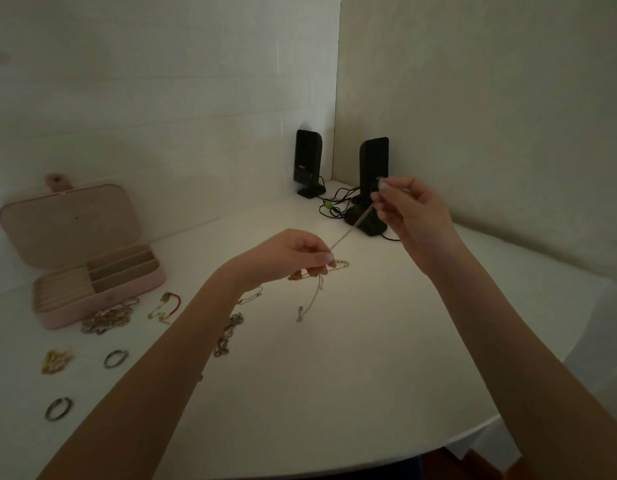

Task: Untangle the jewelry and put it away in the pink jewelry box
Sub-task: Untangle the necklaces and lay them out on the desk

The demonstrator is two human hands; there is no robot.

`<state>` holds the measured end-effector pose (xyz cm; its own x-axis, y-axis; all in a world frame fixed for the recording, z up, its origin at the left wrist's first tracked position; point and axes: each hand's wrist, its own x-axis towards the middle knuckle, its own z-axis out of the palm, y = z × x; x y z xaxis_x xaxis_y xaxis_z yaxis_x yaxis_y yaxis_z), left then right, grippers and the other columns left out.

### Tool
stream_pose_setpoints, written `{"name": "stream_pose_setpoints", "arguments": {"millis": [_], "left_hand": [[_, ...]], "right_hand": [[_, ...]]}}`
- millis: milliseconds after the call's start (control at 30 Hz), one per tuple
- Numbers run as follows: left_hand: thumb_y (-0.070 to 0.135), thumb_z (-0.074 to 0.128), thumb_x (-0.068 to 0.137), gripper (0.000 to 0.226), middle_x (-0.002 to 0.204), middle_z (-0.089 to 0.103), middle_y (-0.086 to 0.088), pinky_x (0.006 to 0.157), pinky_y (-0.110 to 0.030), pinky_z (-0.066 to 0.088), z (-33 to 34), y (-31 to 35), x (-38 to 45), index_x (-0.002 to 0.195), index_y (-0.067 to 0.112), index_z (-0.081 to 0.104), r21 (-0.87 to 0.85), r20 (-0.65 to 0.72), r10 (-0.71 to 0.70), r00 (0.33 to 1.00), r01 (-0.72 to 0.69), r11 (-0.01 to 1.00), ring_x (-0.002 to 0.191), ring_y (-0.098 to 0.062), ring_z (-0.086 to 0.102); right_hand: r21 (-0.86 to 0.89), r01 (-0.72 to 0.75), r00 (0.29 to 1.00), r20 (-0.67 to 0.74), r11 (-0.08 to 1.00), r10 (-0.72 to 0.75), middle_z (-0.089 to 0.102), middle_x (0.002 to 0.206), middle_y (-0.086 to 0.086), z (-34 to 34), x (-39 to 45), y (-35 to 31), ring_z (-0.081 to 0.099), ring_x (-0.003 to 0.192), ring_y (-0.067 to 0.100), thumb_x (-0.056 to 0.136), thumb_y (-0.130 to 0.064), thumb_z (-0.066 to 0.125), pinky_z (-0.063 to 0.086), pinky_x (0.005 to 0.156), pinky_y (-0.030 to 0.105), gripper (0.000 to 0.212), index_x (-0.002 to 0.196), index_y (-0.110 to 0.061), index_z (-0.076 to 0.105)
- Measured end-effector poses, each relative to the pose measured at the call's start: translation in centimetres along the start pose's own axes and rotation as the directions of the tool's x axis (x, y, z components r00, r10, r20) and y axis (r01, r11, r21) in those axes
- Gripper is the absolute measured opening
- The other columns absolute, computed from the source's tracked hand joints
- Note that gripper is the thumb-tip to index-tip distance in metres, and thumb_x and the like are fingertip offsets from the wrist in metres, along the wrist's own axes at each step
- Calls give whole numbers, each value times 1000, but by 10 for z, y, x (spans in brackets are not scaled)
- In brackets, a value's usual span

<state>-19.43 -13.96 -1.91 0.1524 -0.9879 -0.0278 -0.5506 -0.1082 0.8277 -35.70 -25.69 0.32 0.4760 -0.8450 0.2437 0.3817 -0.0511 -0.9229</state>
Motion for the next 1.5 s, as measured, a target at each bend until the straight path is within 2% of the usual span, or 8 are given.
{"name": "stream_pose_setpoints", "arguments": {"millis": [267, 467, 667, 933, 1067, 1200, 1333, 1500], "left_hand": [[24, 59, 90, 13, 83, 69, 15, 75, -15, 42, -9, -28, 4, 86, 25, 71, 103, -63, 8, 998, -2, 995, 83, -2, 62], [11, 59, 90, 14, 89, 74, -8, 79, -29, 57, -11, -37, 5, 96, 7, 70, -212, -127, -65, 990, 37, 976, 84, -19, 71], [8, 47, 95, 19, 102, 71, -12, 84, -33, 56, -7, -18, 12, 101, 5, 64, -737, -209, -41, 977, -129, 664, 100, -24, 67], [15, 40, 97, 24, 111, 69, -8, 98, -33, 44, 9, -43, 8, 82, 11, 59, -823, -106, -121, 987, -19, 567, 108, -18, 64], [14, 42, 98, 23, 98, 72, -14, 82, -26, 51, 20, -43, 6, 84, 8, 60, -624, -101, -146, 984, 52, 780, 91, -18, 70], [12, 55, 91, 18, 74, 71, -4, 66, -22, 46, 30, -50, 9, 78, 10, 66, -79, -237, -58, 970, 40, 996, 63, -8, 65], [26, 50, 94, 17, 81, 60, 9, 77, -29, 34, 33, -59, 11, 90, 19, 65, 537, -288, 101, 952, 73, 840, 86, -13, 52], [30, 57, 89, 13, 97, 60, 4, 80, -30, 43, 28, -66, 8, 95, 20, 63, 571, -306, 111, 945, 90, 816, 91, -16, 52]], "right_hand": [[-132, -13, 995, -97, 991, 0, 69, 83, 2, -33, 8, 15, 64, 71, 6, 90, -7, 59, 53, 70, 19, 13, 100, -13, 66], [-131, -78, 992, -114, 988, 63, 70, 86, 6, -44, 10, 37, 66, 76, 9, 87, -4, 63, 53, 71, 19, 12, 98, -9, 63], [-206, -119, 993, -34, 971, 114, 69, 89, 12, -42, 9, 58, 65, 79, 16, 85, -5, 66, 53, 74, 22, 8, 89, -11, 66], [-288, -190, 980, 2, 939, 199, 66, 87, 9, -44, 8, 71, 63, 80, 16, 84, -6, 67, 55, 73, 21, 11, 95, -7, 68], [-502, -196, 967, 46, 842, 252, 66, 81, -2, -37, 7, 77, 60, 73, 9, 84, -13, 69, 50, 63, 18, 10, 94, -15, 70], [-688, -74, 975, 103, 722, 197, 68, 83, 0, -29, 6, 87, 56, 66, 6, 81, -18, 72, 43, 60, 18, 11, 91, -19, 69], [-801, 11, 984, 117, 598, 138, 67, 84, -5, -31, 3, 99, 53, 66, 4, 80, -19, 71, 42, 64, 17, 9, 86, -23, 66], [-841, 50, 982, 139, 539, 125, 63, 83, -9, -34, 4, 104, 51, 69, 3, 83, -23, 68, 39, 61, 11, 8, 91, -24, 69]]}}
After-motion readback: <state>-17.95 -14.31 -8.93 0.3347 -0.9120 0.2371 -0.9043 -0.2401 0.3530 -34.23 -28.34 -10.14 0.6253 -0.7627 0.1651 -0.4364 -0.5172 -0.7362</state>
